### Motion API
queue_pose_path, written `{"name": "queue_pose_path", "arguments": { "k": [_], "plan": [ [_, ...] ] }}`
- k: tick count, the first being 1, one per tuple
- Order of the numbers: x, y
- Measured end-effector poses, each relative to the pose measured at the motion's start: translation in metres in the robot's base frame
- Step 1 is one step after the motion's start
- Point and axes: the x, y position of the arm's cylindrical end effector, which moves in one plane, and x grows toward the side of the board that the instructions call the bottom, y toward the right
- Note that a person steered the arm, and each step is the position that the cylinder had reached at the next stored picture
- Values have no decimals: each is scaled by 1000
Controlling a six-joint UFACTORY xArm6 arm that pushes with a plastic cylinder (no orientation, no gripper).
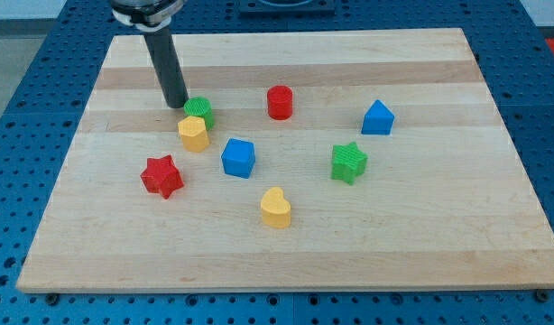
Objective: Keep the green circle at the bottom left of the red circle
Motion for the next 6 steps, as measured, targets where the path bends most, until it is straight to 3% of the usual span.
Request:
{"name": "queue_pose_path", "arguments": {
  "k": [3, 6],
  "plan": [
    [17, 165],
    [14, 67]
  ]
}}
